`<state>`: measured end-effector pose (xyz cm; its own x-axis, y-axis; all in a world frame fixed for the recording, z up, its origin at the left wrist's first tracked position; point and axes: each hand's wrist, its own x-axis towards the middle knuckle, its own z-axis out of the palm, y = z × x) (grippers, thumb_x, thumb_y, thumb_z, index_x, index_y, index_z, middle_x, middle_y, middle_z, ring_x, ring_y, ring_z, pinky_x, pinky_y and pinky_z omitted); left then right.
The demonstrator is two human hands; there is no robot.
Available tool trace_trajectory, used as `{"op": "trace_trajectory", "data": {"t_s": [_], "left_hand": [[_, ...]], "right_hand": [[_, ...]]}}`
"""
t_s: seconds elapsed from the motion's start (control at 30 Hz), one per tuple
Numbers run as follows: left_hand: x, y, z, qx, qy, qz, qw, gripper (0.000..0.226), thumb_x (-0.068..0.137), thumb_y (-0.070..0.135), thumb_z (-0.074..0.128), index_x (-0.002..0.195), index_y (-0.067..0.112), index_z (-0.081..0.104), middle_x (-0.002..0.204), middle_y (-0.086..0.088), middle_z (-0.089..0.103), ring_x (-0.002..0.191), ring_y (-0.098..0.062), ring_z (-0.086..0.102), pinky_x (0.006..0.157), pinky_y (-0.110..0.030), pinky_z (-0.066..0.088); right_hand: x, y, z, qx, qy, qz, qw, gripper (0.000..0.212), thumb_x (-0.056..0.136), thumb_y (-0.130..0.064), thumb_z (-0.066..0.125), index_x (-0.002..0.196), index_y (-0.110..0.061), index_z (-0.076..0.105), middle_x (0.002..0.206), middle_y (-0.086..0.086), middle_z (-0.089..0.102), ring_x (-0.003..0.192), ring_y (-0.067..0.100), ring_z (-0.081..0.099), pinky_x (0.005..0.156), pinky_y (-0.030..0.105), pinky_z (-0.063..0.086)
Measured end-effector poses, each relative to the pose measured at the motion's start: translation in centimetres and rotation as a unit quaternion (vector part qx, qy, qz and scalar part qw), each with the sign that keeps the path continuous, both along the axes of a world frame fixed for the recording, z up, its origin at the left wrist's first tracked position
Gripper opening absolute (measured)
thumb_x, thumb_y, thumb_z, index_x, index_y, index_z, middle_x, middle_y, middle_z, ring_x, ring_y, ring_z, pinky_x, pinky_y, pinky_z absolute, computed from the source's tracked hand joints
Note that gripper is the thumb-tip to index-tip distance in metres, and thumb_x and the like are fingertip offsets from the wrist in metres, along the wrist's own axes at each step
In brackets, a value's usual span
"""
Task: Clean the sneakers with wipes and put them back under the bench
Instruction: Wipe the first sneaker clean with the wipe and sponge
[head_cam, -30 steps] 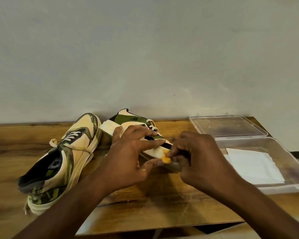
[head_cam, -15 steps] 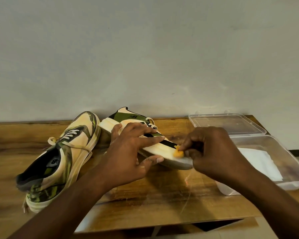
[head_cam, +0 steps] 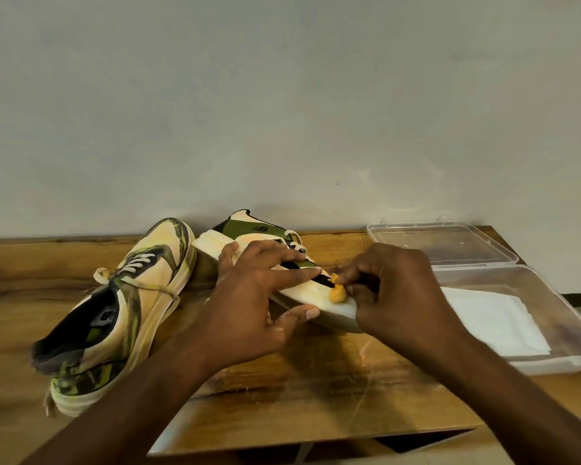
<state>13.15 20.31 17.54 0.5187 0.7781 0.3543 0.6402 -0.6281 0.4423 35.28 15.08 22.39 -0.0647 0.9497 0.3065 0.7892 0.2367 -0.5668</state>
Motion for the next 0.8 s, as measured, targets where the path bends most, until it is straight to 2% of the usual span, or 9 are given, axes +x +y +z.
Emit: {"op": "trace_trajectory", "data": {"t_s": [0.1,0.2,0.3,0.47,0.63,0.73,0.8], "left_hand": [[-0.2,0.0,-0.1,0.007,-0.001,-0.002,1.000,0.053,0.083,0.065,0.066,0.134,0.052,0.065,0.147,0.027,0.052,0.146,-0.010,0.038,0.114,-0.069,0.025],[-0.6,0.0,-0.2,0.012,0.006,-0.006,1.000,0.054,0.084,0.065,0.067,0.136,0.052,0.063,0.148,0.027,0.051,0.148,-0.009,0.037,0.114,-0.069,0.025],[-0.6,0.0,-0.3,0.009,-0.004,-0.006,1.000,0.055,0.085,0.069,0.062,0.137,0.051,0.063,0.149,0.027,0.052,0.148,-0.008,0.036,0.116,-0.069,0.022],[-0.6,0.0,0.0,0.039,0.012,-0.010,0.999,0.058,0.084,0.069,0.067,0.137,0.047,0.064,0.146,0.023,0.056,0.144,-0.013,0.043,0.116,-0.067,0.024],[-0.6,-0.2,0.7,0.122,0.080,-0.015,0.989,0.080,0.072,0.082,0.071,0.136,0.035,0.067,0.133,0.011,0.063,0.129,-0.019,0.054,0.114,-0.061,0.030],[-0.5,-0.2,1.4,0.107,0.113,-0.016,0.988,0.098,0.062,0.092,0.069,0.140,0.034,0.064,0.127,0.010,0.059,0.124,-0.021,0.054,0.109,-0.056,0.035],[-0.4,-0.5,1.4,0.090,0.146,-0.014,0.985,0.108,0.055,0.098,0.066,0.143,0.035,0.060,0.122,0.011,0.055,0.119,-0.020,0.053,0.104,-0.052,0.037]], "right_hand": [[-1.3,-0.3,-0.4,0.016,-0.011,0.044,0.999,0.024,0.078,-0.003,0.079,0.085,-0.025,0.082,0.085,-0.011,0.067,0.076,0.006,0.061,0.061,0.034,0.056],[-0.4,-0.7,0.4,-0.043,-0.004,0.086,0.995,0.029,0.079,0.000,0.080,0.085,-0.028,0.083,0.087,-0.016,0.066,0.077,0.004,0.063,0.062,0.027,0.057],[1.9,-0.5,0.7,-0.072,0.004,0.047,0.996,0.033,0.078,0.003,0.080,0.081,-0.029,0.083,0.084,-0.018,0.071,0.083,-0.001,0.066,0.068,0.019,0.057],[3.5,-0.3,0.1,-0.082,0.075,-0.003,0.994,0.033,0.080,0.005,0.082,0.080,-0.028,0.082,0.078,-0.023,0.074,0.078,-0.005,0.070,0.067,0.009,0.053],[4.5,-0.1,-0.2,-0.093,0.110,-0.042,0.989,0.025,0.081,-0.004,0.085,0.080,-0.029,0.081,0.073,-0.020,0.074,0.063,0.002,0.068,0.055,0.015,0.052],[4.5,-0.4,-0.4,-0.177,0.081,-0.033,0.980,0.023,0.083,-0.007,0.084,0.078,-0.029,0.081,0.068,-0.019,0.073,0.058,-0.004,0.064,0.050,0.010,0.044],[4.3,-0.7,-0.8,-0.214,0.073,-0.033,0.974,0.024,0.084,-0.006,0.083,0.081,-0.029,0.079,0.068,-0.013,0.073,0.057,-0.004,0.065,0.050,0.010,0.044]]}}
